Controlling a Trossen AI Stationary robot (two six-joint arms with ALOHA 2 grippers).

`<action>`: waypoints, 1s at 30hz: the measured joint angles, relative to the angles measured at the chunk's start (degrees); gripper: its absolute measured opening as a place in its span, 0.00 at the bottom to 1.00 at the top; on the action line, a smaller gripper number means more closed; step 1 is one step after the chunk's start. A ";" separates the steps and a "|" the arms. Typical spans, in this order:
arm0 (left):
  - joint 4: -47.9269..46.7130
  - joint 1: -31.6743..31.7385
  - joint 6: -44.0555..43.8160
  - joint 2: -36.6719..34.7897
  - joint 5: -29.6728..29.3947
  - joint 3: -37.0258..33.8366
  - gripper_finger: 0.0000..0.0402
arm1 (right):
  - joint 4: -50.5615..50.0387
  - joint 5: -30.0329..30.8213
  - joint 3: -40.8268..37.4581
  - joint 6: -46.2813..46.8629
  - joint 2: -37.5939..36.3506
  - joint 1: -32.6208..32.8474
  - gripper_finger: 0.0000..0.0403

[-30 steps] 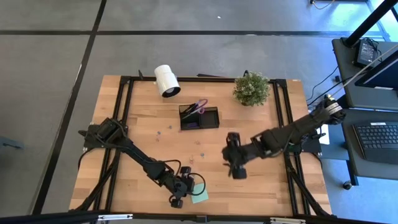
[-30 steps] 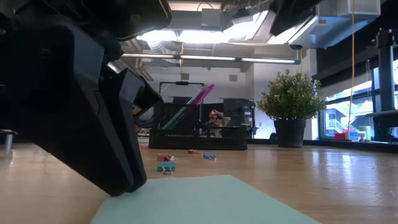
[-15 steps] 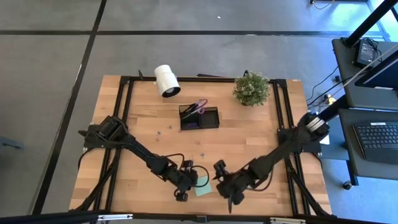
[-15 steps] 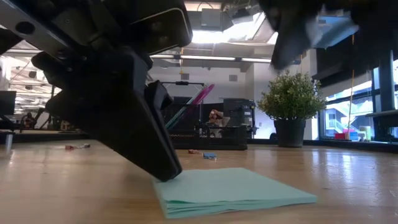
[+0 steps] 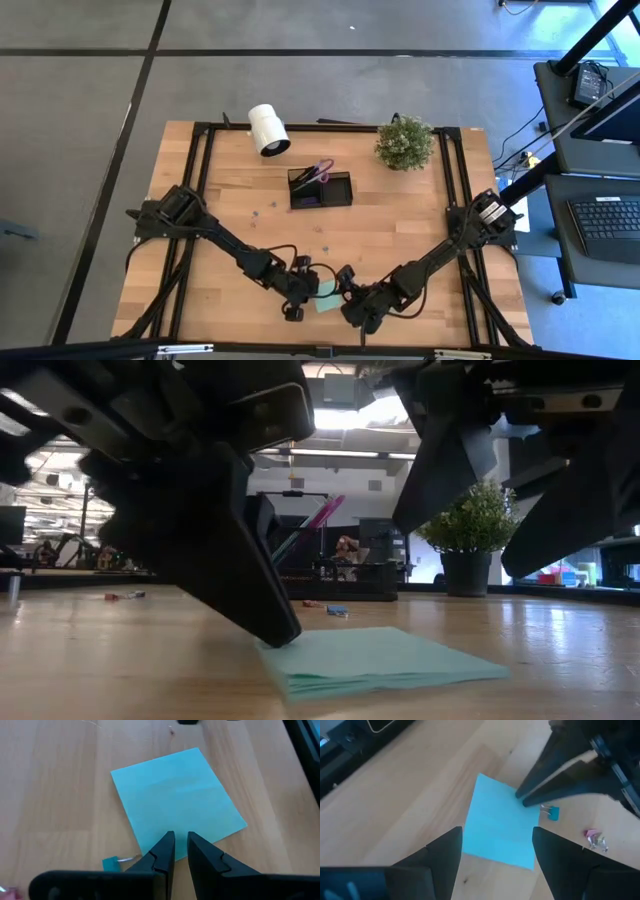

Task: Pick and place office supplies into organizer
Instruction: Put the sticky note pads into the black desk organizer

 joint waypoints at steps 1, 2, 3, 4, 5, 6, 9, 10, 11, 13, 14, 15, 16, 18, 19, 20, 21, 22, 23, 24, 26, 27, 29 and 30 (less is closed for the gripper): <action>0.00 0.26 0.00 0.00 -0.07 -0.02 0.12 | 0.00 0.00 0.00 -0.55 0.01 0.00 0.61; 0.00 0.49 0.00 0.00 -0.07 -0.02 0.12 | 0.02 -0.02 0.00 -0.90 0.19 0.00 0.61; 0.00 0.74 -0.04 0.00 -0.09 -0.02 0.12 | 0.02 -0.04 0.00 -1.23 0.36 0.00 0.61; 0.00 0.98 -0.04 0.00 -0.09 -0.02 0.12 | -0.07 -0.07 0.00 -1.63 0.66 0.00 0.61; 0.03 1.20 -0.02 0.00 -0.09 -0.02 0.12 | 0.01 -0.10 0.00 -1.80 1.02 0.00 0.61; 0.12 1.46 -0.02 0.00 -0.11 -0.02 0.12 | 0.00 -0.17 0.00 -1.87 1.37 0.00 0.61; 0.72 2.05 -0.02 0.01 -0.19 -0.03 0.12 | -0.06 -0.18 0.00 -1.95 2.48 -0.11 0.61; 1.00 2.19 -0.02 0.04 -0.22 -0.05 0.12 | 0.07 -0.17 0.00 -1.95 2.83 -0.21 0.61; 1.33 2.30 -0.02 0.05 -0.21 -0.09 0.12 | 0.05 0.09 0.00 -1.95 3.11 -0.36 0.61; 2.02 2.44 -0.02 0.09 -0.13 -0.11 0.12 | -0.05 1.59 0.00 -1.95 3.70 -0.65 0.61; 2.39 2.46 -0.02 0.09 -0.13 -0.11 0.12 | -0.17 2.68 0.00 -1.96 3.93 -0.84 0.61; 2.55 2.46 -0.02 0.09 -0.15 -0.13 0.12 | -0.23 3.50 0.00 -1.96 4.19 -1.06 0.61; 2.58 2.46 -0.02 0.09 -0.15 -0.11 0.12 | -0.21 4.11 0.00 -1.99 4.48 -1.22 0.61; 2.62 2.46 -0.36 0.09 -0.14 -0.11 0.12 | -0.32 4.87 0.05 -1.93 4.87 -1.29 0.61; 2.62 2.46 -0.82 0.09 -0.14 -0.11 0.12 | -0.25 5.51 0.08 -1.88 5.21 -1.20 0.61; 2.65 2.47 -1.35 0.09 -0.13 -0.11 0.12 | -0.21 5.99 0.12 -1.93 5.44 -1.11 0.61; 2.72 2.55 -1.88 0.09 -0.12 -0.11 0.12 | -0.14 6.02 0.19 -1.92 5.74 -1.13 0.61; 2.74 2.63 -2.48 0.09 -0.04 -0.11 0.12 | 0.02 6.00 0.26 -1.78 6.10 -1.16 0.61; 2.76 2.71 -3.16 0.09 0.06 -0.11 0.12 | 0.14 6.14 0.28 -1.73 6.52 -1.16 0.61; 2.80 2.83 -3.62 0.09 0.13 -0.10 0.12 | 0.20 6.25 0.28 -1.73 6.94 -1.16 0.61; 2.82 3.16 -4.55 0.09 0.31 -0.09 0.12 | 0.19 6.69 0.32 -1.71 7.40 -1.16 0.61; 2.86 3.33 -5.01 0.09 0.31 -0.09 0.12 | 0.28 7.22 0.33 -1.67 7.64 -1.14 0.61; 2.91 3.55 -5.44 0.09 0.28 -0.09 0.12 | 0.32 9.12 0.33 -1.33 7.89 -1.08 0.61; 2.91 3.59 -5.41 0.09 0.23 -0.09 0.12 | 0.34 10.00 0.33 -0.88 7.95 -1.07 0.61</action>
